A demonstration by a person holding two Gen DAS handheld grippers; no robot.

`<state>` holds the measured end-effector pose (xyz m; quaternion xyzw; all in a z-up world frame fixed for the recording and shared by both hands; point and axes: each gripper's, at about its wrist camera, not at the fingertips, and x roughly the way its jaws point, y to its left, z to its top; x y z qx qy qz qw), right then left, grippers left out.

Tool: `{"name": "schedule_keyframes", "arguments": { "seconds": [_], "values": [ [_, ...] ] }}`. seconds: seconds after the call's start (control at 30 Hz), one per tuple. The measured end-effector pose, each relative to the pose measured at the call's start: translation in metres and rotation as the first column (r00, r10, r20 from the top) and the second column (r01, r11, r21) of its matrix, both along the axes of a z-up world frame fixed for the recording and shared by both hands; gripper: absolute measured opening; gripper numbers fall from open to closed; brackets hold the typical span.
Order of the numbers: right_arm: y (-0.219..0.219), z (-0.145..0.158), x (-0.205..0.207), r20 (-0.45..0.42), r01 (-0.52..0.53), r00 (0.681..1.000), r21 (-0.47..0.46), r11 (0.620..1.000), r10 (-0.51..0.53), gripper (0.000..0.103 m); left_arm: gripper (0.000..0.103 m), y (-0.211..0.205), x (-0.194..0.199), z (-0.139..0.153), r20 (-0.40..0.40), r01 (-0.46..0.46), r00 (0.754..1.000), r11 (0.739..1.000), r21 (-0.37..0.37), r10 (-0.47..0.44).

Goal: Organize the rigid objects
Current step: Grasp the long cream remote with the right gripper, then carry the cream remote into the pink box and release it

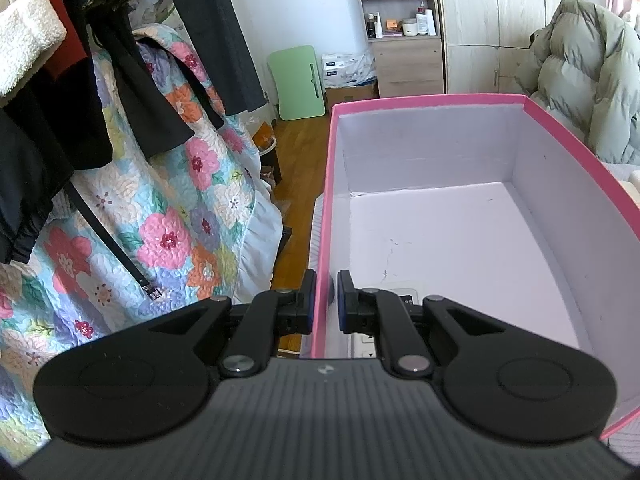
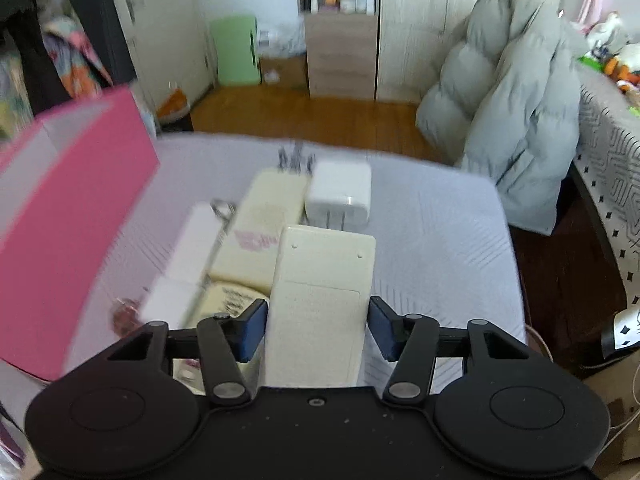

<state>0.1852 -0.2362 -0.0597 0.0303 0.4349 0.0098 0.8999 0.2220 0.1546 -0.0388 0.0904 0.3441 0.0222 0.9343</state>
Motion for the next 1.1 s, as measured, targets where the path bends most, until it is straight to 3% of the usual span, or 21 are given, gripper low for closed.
{"name": "schedule_keyframes", "arguments": {
  "seconds": [0.27, 0.43, 0.6, 0.7, 0.87, 1.0, 1.1],
  "values": [
    [0.008, 0.053, -0.035, 0.131, -0.031, 0.991, 0.06, 0.998, 0.023, 0.058, 0.01, 0.001, 0.001, 0.0, 0.0, -0.004, 1.0, 1.0, -0.013, 0.004],
    [0.026, 0.082, -0.043, 0.211, -0.085, 0.974, 0.033, 0.996, 0.076, 0.058, 0.01, 0.001, 0.001, 0.0, 0.001, -0.002, 1.0, 1.0, -0.015, 0.002],
    [0.055, 0.118, -0.043, 0.294, -0.217, 0.935, 0.036, 0.975, 0.198, 0.058, 0.009, -0.001, 0.0, 0.001, 0.0, 0.0, 1.0, 1.0, 0.004, 0.0],
    [0.079, 0.131, -0.034, 0.323, -0.328, 0.901, 0.074, 0.942, 0.289, 0.058, 0.009, -0.001, 0.001, 0.001, -0.001, -0.001, 1.0, 1.0, 0.004, 0.001],
    [0.126, 0.129, 0.007, 0.321, -0.473, 0.853, 0.144, 0.869, 0.411, 0.058, 0.009, -0.001, 0.0, 0.001, -0.001, -0.002, 1.0, 1.0, 0.004, 0.002],
    [0.165, 0.108, 0.053, 0.256, -0.51, 0.852, 0.212, 0.834, 0.456, 0.058, 0.008, -0.001, 0.001, 0.001, -0.001, -0.002, 1.0, 1.0, 0.003, 0.002],
    [0.197, 0.089, 0.089, 0.2, -0.501, 0.864, 0.244, 0.83, 0.462, 0.058, 0.008, -0.002, 0.001, 0.002, -0.001, -0.002, 1.0, 1.0, 0.002, 0.002]
  ]
}}
